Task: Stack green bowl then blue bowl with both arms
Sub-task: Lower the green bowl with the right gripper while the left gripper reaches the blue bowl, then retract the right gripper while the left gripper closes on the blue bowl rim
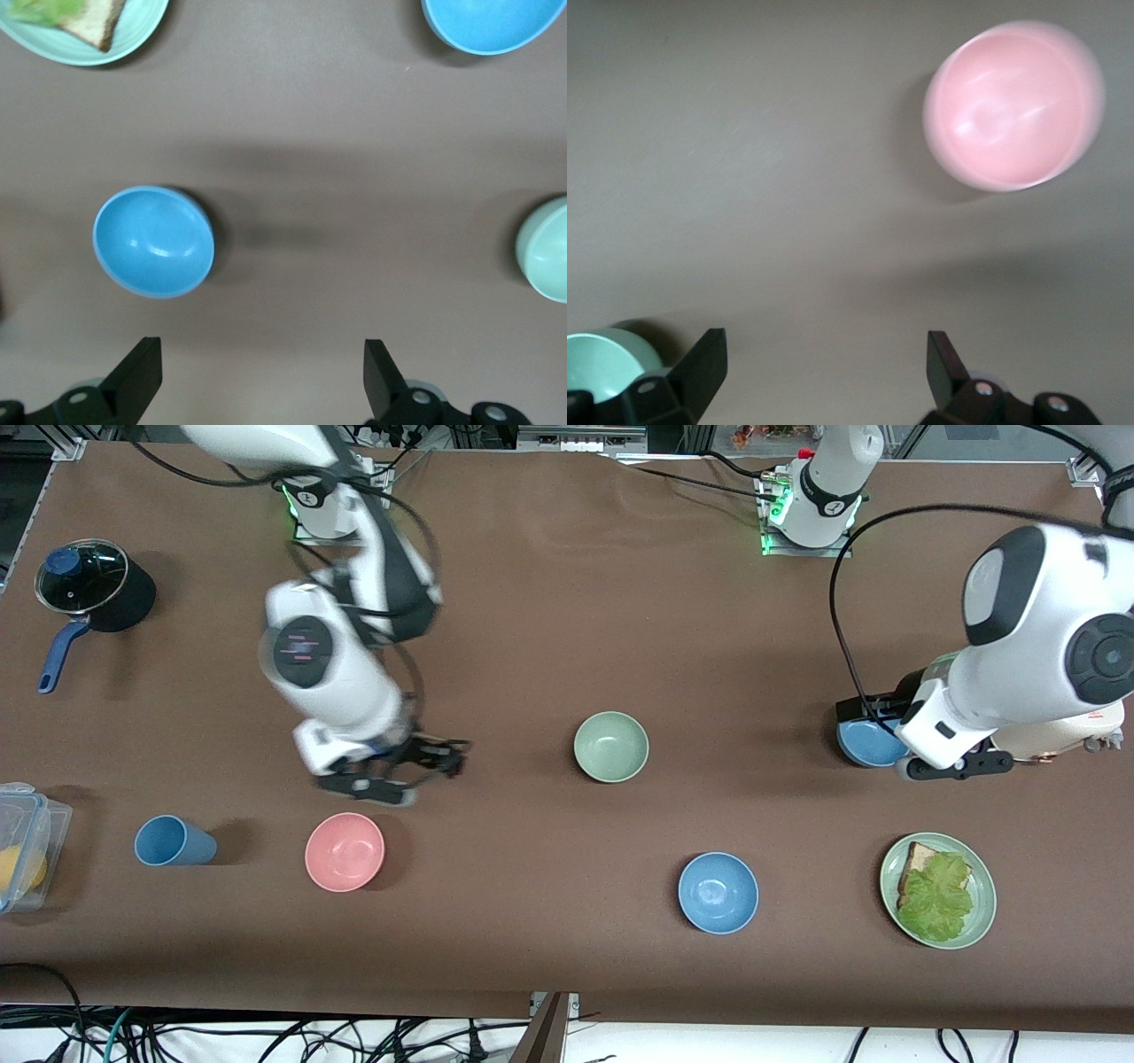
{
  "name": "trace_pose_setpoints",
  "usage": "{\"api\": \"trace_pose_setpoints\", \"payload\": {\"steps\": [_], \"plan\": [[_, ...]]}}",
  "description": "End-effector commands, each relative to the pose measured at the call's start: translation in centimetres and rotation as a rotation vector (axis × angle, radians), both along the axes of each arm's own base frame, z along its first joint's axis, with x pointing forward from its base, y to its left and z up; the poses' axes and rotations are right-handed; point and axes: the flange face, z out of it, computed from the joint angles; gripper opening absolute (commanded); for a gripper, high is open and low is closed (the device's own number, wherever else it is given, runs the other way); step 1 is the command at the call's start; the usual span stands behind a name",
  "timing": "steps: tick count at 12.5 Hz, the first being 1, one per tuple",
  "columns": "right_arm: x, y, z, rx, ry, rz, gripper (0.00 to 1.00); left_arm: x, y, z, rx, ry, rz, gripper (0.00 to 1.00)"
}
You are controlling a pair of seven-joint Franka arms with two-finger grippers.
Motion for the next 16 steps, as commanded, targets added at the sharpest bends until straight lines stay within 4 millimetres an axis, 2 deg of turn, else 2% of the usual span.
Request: {"api": "trace_pose_setpoints", "payload": {"steps": [1, 2, 4, 7, 8, 9, 12, 13, 14, 15, 16], "plan": [[-3.9, -7.3, 4.3, 0.033, 0.027, 0.044, 0.99, -1.6, 2.4, -5.7, -0.009, -0.042, -0.076, 1.0], [-4.9, -10.7, 5.9, 0.032, 0.043, 0.075, 0.99, -2.1, 2.6, -7.8, -0.01, -0.048, -0.081, 0.99], [-6.1, -15.9, 8.7, 0.033, 0.078, 0.091, 0.99, -3.2, 3.7, -10.6, -0.013, -0.06, -0.101, 0.99], [-7.3, -22.3, 11.0, 0.043, 0.088, 0.117, 0.99, -2.3, 11.4, -13.9, -0.036, -0.116, -0.231, 0.99], [-7.5, -22.7, 11.4, 0.041, 0.087, 0.122, 0.99, -2.2, 12.6, -14.7, -0.034, -0.124, -0.254, 0.99], [-7.5, -22.9, 11.6, 0.033, 0.086, 0.122, 0.99, -2.2, 14.7, -15.6, -0.034, -0.135, -0.256, 0.99], [-7.5, -22.3, 12.4, -0.006, 0.076, 0.153, 0.99, -2.3, 17.9, -18.8, -0.087, -0.171, -0.272, 0.98], [-7.3, -21.8, 12.7, -0.02, 0.07, 0.163, 0.99, -2.3, 18.4, -19.7, -0.104, -0.183, -0.277, 0.96], [-7.4, -20.2, 12.7, -0.038, 0.072, 0.187, 0.99, -2.4, 18.9, -20.4, -0.118, -0.188, -0.273, 0.93], [-7.3, -20.9, 12.4, -0.042, 0.077, 0.178, 0.99, -2.9, 19.2, -21.1, -0.129, -0.179, -0.266, 0.91], [-7.4, -20.4, 12.6, -0.044, 0.074, 0.188, 0.99, -3.1, 19.2, -21.3, -0.136, -0.176, -0.255, 0.91]]}}
